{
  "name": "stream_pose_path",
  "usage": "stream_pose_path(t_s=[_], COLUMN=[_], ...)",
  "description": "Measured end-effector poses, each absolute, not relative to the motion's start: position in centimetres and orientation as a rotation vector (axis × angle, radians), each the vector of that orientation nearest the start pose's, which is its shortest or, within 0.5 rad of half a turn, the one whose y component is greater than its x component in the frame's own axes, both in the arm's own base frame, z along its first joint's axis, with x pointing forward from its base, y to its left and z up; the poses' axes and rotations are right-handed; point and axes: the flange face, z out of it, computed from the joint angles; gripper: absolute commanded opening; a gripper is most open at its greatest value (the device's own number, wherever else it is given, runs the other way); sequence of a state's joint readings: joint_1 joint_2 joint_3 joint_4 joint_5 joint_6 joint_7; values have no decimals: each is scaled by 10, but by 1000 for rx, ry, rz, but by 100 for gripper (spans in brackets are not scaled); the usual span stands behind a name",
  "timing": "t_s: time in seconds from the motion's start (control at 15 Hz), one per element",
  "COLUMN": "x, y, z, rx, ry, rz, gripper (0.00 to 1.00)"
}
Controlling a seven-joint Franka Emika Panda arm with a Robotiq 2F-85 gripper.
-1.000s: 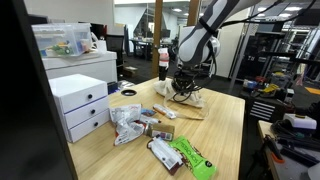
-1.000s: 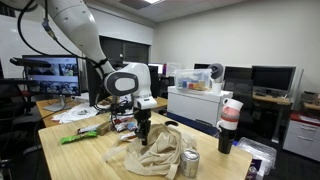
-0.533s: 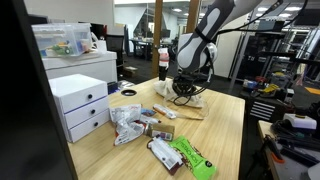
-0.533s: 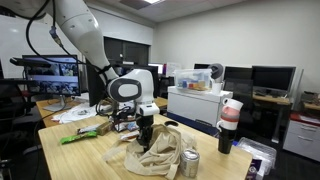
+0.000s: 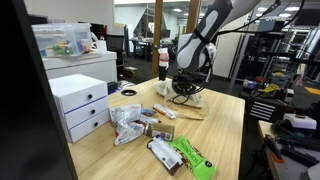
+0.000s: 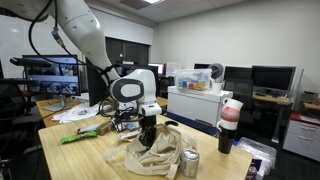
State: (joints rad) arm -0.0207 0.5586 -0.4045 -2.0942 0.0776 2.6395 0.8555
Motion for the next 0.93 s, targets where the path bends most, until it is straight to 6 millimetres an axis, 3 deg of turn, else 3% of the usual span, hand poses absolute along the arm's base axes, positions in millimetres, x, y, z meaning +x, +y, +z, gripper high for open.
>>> stream_pose_path(t_s=[0.13, 0.2, 0.4, 0.47, 0.53, 0.6, 0.8, 0.93], x=[532, 532, 534, 535, 537, 539, 547, 550], y=[-243, -243, -241, -240, -240, -240, -241, -242], z=[174, 174, 175, 176, 178, 179, 187, 189], rx=[-2639, -2640, -2645, -2646, -2647, -2647, -2643, -2642], ry=[1980, 1979, 1971, 1968, 1964, 1961, 1954, 1951], rz=[-118, -118, -124, -128, -136, -144, -179, -192], gripper=[36, 31, 29, 20, 25, 22, 26, 24])
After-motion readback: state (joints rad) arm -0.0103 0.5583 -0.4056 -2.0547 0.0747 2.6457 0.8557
